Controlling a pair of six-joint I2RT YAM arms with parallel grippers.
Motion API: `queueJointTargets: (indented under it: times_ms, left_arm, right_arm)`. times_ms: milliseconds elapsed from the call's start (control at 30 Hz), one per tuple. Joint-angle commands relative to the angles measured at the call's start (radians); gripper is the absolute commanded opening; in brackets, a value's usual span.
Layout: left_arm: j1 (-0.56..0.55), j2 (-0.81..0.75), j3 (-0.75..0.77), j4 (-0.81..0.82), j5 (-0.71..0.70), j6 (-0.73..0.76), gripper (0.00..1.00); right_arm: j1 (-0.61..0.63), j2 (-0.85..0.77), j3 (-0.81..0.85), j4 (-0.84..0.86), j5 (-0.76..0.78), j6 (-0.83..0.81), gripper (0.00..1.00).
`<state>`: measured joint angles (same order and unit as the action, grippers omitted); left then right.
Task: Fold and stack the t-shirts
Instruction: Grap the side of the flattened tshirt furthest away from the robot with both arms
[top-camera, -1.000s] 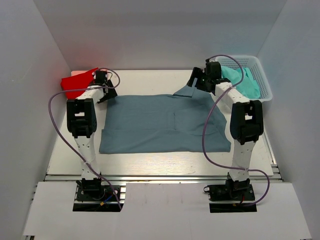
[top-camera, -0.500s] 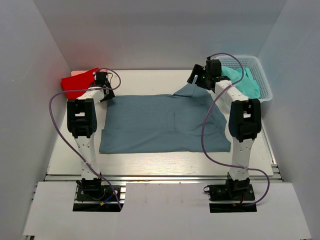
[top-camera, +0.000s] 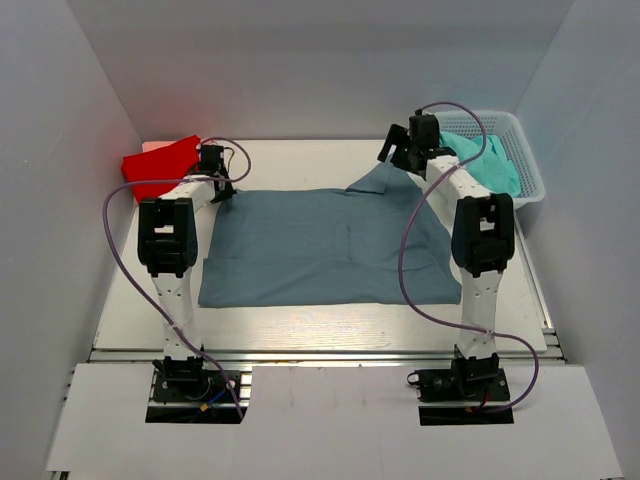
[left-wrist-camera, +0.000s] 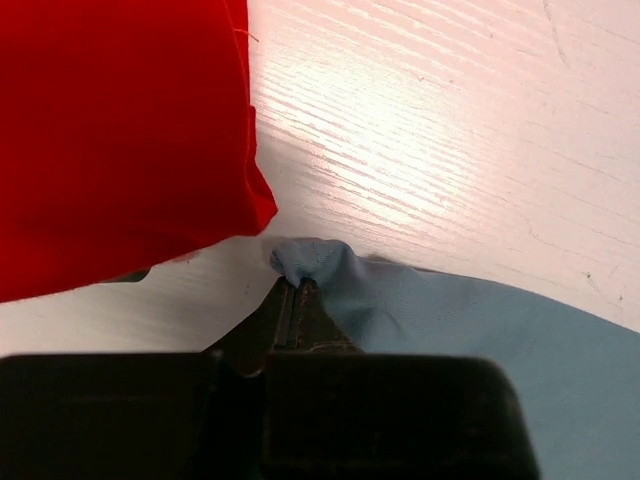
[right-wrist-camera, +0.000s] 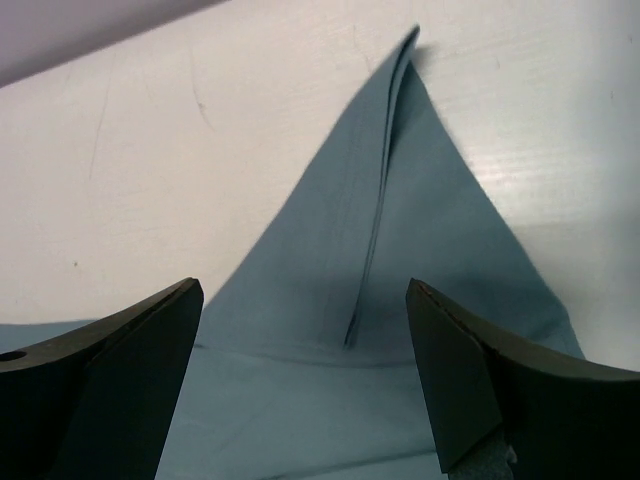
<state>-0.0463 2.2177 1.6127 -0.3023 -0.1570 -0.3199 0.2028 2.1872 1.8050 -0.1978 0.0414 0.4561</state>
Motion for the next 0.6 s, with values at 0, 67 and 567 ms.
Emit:
queueJointTargets:
  times_ms: [0,67,567]
  left_arm:
    - [-0.015,-0.007,-0.042,-0.104,0.018,-0.015,0.00]
    - [-0.015,-0.016,-0.053,-0.094,-0.001,-0.025,0.00]
    - [-0.015,-0.041,-0.111,-0.058,-0.046,-0.034,0.00]
  right_arm:
    - [-0.006,0.077,0.137,-0.023,0.026,-0.028,0.88]
    - [-0.006,0.103,0.198,-0.040,0.029,-0.016,0.88]
    - [-0.017,0.315,0.249,0.307,-0.003,-0.105,0.77]
